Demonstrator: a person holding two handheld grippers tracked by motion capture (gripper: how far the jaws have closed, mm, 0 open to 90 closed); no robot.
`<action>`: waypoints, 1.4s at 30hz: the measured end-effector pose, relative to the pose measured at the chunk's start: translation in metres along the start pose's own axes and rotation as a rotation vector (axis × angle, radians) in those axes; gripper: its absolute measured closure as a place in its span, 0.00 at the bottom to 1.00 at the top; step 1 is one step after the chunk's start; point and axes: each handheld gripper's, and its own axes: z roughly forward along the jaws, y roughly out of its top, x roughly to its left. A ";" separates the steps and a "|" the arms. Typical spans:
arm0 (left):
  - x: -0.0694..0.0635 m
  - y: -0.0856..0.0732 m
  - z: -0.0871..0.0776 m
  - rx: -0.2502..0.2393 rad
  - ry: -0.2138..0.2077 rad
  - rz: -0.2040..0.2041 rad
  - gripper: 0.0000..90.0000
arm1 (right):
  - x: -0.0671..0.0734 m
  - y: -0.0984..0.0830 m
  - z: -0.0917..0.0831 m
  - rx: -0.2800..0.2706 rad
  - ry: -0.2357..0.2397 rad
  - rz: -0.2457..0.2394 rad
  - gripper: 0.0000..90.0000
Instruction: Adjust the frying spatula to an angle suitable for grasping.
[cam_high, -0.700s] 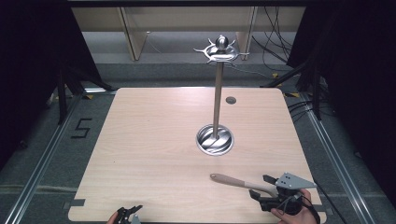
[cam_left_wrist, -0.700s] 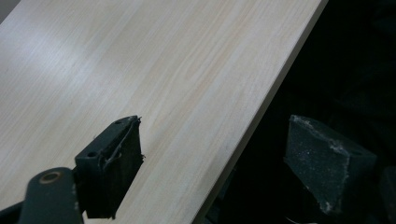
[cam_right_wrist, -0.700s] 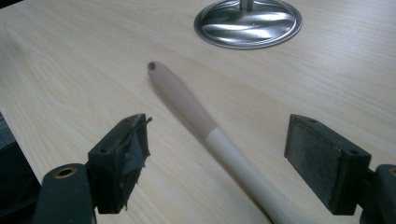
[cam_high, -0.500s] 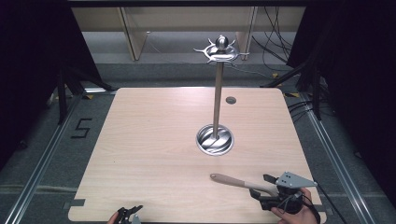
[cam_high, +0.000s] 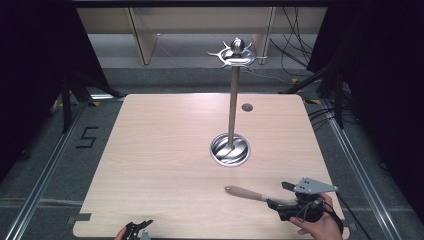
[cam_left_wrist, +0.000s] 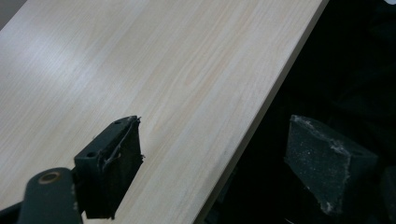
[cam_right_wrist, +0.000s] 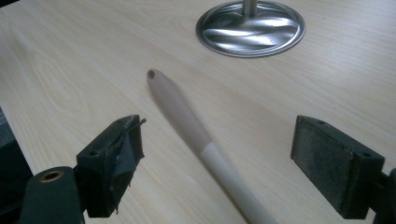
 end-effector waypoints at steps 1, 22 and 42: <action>-0.001 -0.001 0.002 -0.007 -0.016 -0.022 0.19 | 0.001 0.002 0.000 0.009 -0.002 -0.007 0.18; -0.001 -0.001 0.002 0.004 0.004 -0.007 0.19 | 0.009 0.035 0.029 0.295 0.006 -0.191 0.37; -0.001 -0.001 0.003 -0.002 -0.008 -0.015 0.19 | 0.012 0.047 0.063 0.577 0.028 -0.349 0.63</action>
